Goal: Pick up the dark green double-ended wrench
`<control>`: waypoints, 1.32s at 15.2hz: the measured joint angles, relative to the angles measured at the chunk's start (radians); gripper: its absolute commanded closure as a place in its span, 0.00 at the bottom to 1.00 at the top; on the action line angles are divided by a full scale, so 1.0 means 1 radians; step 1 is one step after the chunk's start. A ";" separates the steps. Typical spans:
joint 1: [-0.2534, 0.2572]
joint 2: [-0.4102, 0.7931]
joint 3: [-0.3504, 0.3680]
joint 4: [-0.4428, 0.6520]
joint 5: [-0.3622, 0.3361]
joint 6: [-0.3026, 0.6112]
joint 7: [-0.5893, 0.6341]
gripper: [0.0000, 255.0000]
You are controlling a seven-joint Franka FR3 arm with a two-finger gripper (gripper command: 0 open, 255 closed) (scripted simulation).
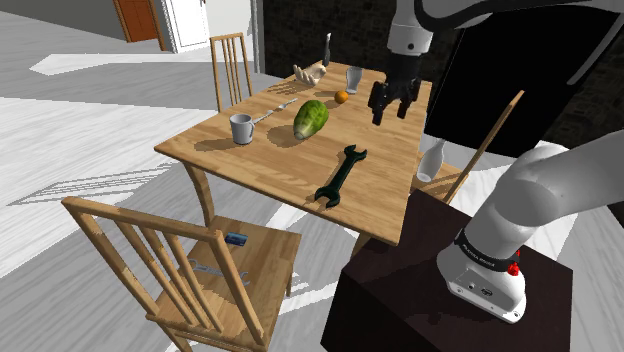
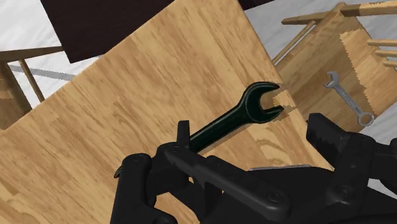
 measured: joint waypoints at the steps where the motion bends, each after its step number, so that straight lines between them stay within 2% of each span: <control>1: -0.013 0.025 0.012 -0.009 0.006 0.037 0.038 0.00; 5: -0.060 0.117 0.058 -0.050 0.026 0.181 0.194 0.00; 11: -0.140 0.331 0.127 -0.056 0.024 0.416 0.441 0.00; 16: -0.210 0.514 0.157 -0.042 -0.023 0.594 0.653 0.00; 20: -0.251 0.672 0.158 -0.005 -0.096 0.719 0.845 0.00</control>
